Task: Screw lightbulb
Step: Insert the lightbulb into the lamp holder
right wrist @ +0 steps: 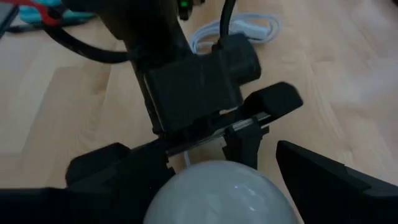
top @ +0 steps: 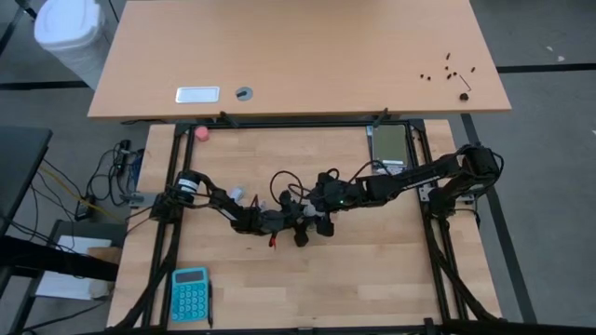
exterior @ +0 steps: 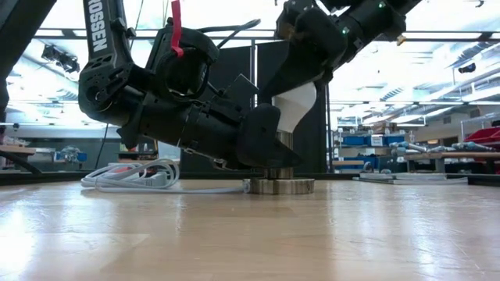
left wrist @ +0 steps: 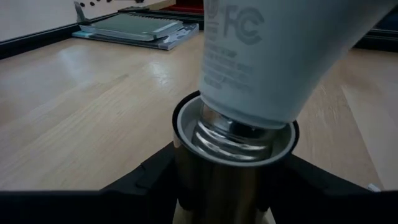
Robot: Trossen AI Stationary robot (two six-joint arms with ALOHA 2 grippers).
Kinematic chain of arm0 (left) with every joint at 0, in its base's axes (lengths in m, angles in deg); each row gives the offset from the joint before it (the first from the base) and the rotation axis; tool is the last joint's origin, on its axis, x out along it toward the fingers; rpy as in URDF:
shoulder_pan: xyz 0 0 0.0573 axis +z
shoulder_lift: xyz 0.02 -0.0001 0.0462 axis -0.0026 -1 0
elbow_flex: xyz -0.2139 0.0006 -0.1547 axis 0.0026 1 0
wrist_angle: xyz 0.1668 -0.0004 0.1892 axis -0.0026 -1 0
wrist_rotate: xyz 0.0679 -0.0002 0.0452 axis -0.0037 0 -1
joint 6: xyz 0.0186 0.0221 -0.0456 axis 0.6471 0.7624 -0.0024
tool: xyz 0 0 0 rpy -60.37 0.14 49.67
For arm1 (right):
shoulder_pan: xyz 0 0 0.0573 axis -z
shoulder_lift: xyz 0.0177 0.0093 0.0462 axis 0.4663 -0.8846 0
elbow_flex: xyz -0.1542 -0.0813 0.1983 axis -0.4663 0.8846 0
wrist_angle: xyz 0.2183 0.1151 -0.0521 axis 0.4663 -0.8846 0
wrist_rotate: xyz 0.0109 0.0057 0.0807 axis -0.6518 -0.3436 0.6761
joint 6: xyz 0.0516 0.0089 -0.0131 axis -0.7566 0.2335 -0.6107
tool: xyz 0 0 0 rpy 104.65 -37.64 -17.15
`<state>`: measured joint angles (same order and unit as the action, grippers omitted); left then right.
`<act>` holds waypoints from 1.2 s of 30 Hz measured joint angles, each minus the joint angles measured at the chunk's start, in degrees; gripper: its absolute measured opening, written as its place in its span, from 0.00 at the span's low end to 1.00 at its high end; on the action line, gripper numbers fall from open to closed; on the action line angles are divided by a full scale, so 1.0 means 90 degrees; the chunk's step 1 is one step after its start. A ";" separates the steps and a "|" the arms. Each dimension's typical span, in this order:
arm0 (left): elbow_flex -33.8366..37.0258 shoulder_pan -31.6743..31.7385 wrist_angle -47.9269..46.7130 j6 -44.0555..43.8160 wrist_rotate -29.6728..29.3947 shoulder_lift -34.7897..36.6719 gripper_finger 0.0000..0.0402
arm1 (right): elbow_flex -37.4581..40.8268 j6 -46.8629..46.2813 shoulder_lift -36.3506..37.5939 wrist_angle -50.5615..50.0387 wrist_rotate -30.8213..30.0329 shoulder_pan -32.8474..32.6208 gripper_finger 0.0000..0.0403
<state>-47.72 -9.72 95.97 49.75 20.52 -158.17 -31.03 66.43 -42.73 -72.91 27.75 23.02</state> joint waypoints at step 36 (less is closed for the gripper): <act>0.0000 0.0000 -0.0087 -0.0007 0.0000 0.0000 0.51 | -0.0005 0.0137 0.1795 -0.0628 -0.1426 -0.0597 0.80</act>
<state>-47.72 -9.72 95.18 49.68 20.52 -158.17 -31.08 67.66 -26.58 -78.56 14.92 17.65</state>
